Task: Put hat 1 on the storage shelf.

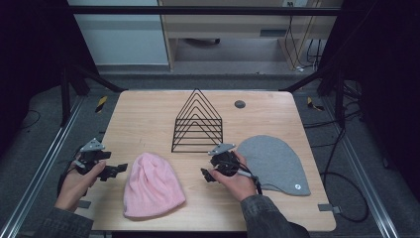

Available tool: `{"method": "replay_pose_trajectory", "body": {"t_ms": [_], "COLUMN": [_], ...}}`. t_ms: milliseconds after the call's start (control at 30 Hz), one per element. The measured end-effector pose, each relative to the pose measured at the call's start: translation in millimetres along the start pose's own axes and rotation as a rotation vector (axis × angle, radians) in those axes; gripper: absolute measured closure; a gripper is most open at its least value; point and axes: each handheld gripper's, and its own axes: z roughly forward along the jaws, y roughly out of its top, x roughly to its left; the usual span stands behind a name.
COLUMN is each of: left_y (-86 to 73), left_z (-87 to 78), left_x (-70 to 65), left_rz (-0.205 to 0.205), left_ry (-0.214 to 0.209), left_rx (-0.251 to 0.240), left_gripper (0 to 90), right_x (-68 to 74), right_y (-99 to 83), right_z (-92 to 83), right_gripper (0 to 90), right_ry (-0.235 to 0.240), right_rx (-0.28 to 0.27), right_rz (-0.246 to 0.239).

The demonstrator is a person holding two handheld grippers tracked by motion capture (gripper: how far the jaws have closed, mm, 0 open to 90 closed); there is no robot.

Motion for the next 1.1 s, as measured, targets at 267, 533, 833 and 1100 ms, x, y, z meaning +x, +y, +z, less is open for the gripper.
{"method": "replay_pose_trajectory", "body": {"t_ms": [267,533,833,1100], "left_y": [27.7,45.5,41.2,34.3], "left_z": [0.9,12.4,45.8,59.7], "left_x": [-20.7,-27.4,-20.1,-21.2], "left_rz": [0.084,0.134,0.15,0.142], "left_ry": [-0.051,-0.071,-0.059,-0.109], "left_rx": [0.046,0.099,0.187,0.198], "left_gripper": [12.1,24.1,34.6,56.6], "right_x": [-7.0,-11.2,-8.0,-2.2], "right_y": [-2.7,-5.6,-6.5,-5.7], "right_z": [-9.0,-11.0,-7.0,-3.4], "right_gripper": [19.0,24.4,26.0,26.2], "right_ry": [-0.026,-0.045,-0.042,-0.026], "right_rx": [-0.017,-0.007,0.017,0.032], "right_rz": [0.041,0.046,0.025,0.011]}}
